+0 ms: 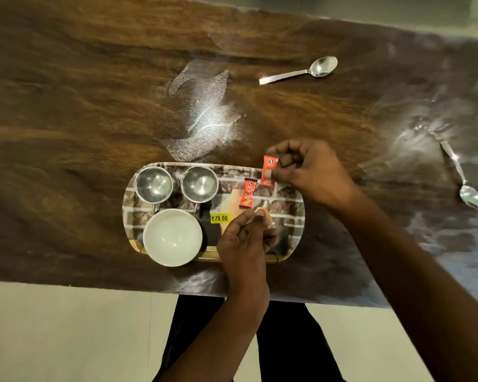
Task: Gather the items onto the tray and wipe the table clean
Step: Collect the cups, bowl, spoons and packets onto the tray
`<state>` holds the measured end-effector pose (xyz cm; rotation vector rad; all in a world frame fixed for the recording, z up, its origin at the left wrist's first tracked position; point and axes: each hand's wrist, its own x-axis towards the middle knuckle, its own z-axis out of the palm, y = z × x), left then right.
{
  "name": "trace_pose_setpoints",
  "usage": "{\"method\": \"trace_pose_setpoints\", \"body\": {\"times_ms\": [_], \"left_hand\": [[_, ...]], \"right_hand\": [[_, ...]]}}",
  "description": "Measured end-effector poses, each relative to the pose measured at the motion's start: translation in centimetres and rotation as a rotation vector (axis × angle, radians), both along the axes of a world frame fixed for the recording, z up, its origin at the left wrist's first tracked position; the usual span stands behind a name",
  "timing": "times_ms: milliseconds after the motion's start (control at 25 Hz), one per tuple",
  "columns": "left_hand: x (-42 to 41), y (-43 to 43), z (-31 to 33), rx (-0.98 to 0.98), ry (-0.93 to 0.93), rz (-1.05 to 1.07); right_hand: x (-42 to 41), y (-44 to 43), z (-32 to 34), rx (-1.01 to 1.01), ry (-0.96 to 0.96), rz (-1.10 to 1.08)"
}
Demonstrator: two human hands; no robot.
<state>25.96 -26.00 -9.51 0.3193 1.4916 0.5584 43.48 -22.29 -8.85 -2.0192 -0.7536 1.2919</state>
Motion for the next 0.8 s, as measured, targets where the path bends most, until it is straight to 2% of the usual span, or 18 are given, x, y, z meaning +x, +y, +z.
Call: {"method": "trace_pose_setpoints", "body": {"times_ms": [120, 440, 800], "left_hand": [[0.5, -0.7, -0.2, -0.039, -0.008, -0.046], [1.8, -0.4, -2.2, -0.035, 0.104, -0.002], [3.7, 0.0, -3.0, -0.050, 0.141, 0.021]], "right_hand": [[-1.7, -3.6, -1.0, -0.107, 0.008, 0.018], [-1.7, -3.9, -3.5, -0.140, -0.063, 0.020], [-2.5, -3.3, -3.1, -0.056, -0.369, 0.142]]}}
